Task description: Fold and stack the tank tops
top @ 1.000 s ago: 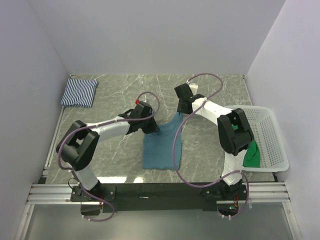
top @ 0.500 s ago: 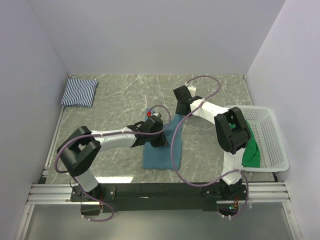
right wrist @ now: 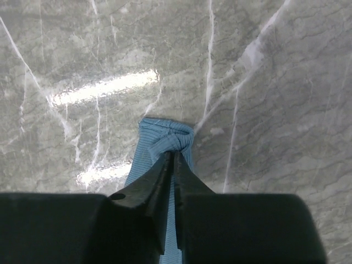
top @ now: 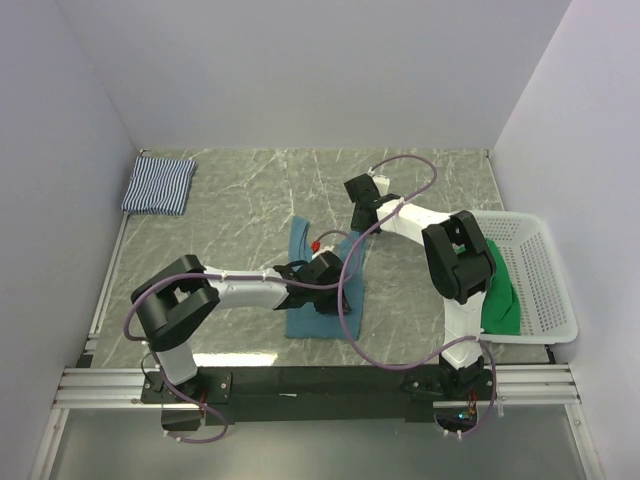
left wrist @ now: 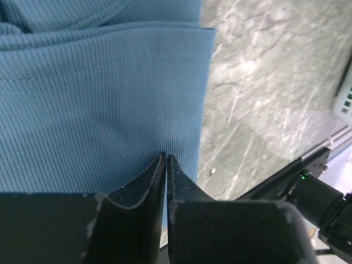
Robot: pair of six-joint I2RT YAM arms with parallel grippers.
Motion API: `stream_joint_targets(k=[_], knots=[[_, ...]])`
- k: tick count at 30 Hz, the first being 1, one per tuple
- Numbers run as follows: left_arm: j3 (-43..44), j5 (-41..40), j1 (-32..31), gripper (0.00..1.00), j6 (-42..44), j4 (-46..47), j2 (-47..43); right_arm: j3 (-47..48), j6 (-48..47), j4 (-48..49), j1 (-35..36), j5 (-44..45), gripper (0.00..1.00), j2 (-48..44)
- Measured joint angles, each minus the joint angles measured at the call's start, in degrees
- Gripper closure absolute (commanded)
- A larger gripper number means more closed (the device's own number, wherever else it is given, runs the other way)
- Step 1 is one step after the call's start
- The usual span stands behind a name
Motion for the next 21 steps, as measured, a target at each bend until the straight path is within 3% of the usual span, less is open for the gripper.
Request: stream_joint_targets(k=[4, 15, 19, 21], knots=[[0.0, -0.6, -0.8, 0.9, -0.5, -0.1, 1.2, 0.1, 0.0, 0.0, 0.0, 0.1, 1.0, 0.0], [0.0, -1.5, -1.6, 0.91, -1.4, 0.1, 1.7, 2.7, -0.2, -2.1, 1.0, 2.2, 1.0, 0.0], [0.0, -1.5, -1.8, 0.91, -1.6, 0.6, 1.9, 3.1, -0.2, -2.2, 1.7, 2.7, 0.75, 0.0], [0.0, -1.5, -1.9, 0.91, -1.6, 0.7, 2.0, 3.1, -0.2, -2.5, 1.8, 3.1, 0.72, 0.0]])
